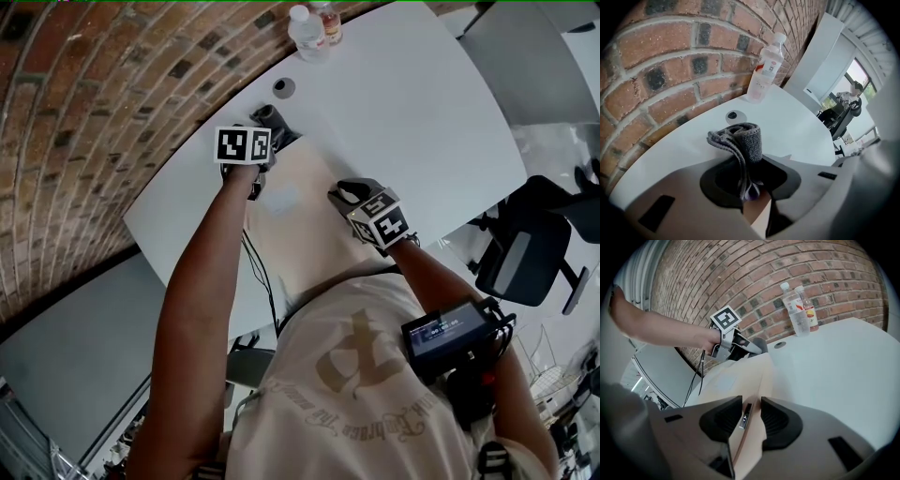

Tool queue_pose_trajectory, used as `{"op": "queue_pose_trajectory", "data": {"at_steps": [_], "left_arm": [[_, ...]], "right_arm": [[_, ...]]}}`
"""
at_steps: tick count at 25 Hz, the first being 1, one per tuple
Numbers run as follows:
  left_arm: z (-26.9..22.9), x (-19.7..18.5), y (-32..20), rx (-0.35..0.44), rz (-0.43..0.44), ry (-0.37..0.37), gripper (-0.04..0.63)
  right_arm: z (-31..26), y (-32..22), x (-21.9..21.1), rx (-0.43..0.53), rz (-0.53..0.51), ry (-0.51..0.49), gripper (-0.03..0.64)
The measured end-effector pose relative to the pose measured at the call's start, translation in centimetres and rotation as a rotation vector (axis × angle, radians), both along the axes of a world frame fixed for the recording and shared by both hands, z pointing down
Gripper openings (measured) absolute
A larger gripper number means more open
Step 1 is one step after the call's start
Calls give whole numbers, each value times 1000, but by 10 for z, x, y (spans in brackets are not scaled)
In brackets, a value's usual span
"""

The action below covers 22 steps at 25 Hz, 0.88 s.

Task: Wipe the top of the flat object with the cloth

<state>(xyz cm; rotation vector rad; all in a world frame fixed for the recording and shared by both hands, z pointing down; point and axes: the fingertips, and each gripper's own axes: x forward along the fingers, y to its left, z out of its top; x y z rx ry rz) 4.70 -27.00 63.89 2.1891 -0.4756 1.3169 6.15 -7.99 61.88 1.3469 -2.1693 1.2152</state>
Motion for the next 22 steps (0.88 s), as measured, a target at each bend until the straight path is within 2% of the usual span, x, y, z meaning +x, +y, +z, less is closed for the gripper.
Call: {"op": "queue_pose_trajectory", "data": {"at_steps": [8,19,22], "left_arm": [[-5,-46,-2,17,14,-53,112],[-16,-127,-8,46,-78,-117,114],[-16,-153,-11,62,-133,-132,114]], "right_arm": [[2,0,2,-2,19,0,137],[-2,-1,1,4,8,21,137],[-2,-2,1,6,4,30,137]]}}
